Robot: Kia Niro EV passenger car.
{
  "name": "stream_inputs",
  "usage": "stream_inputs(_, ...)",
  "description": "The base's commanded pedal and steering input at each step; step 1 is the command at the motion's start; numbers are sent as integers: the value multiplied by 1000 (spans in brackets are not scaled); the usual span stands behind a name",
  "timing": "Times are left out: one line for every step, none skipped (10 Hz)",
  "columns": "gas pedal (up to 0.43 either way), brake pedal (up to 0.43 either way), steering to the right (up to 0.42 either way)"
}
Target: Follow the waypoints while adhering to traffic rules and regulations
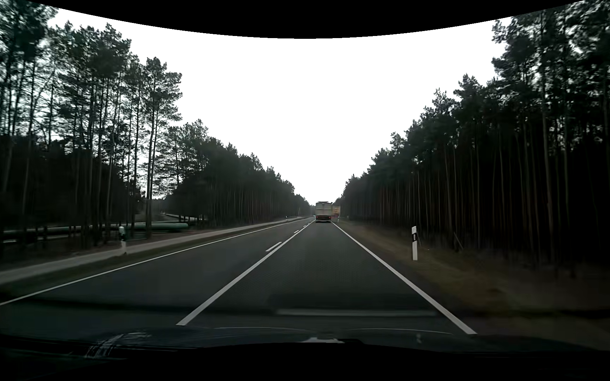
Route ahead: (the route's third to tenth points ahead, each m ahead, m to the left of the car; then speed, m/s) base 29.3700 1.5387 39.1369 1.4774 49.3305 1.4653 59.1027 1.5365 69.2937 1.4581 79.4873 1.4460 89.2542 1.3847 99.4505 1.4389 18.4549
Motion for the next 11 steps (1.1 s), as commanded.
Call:
stream_inputs(177, 0, 1)
stream_inputs(177, 0, 2)
stream_inputs(177, 0, 2)
stream_inputs(177, 0, 2)
stream_inputs(177, 0, 2)
stream_inputs(177, 0, 2)
stream_inputs(177, 0, 2)
stream_inputs(177, 0, 2)
stream_inputs(189, 0, 2)
stream_inputs(189, 0, 2)
stream_inputs(189, 0, 2)
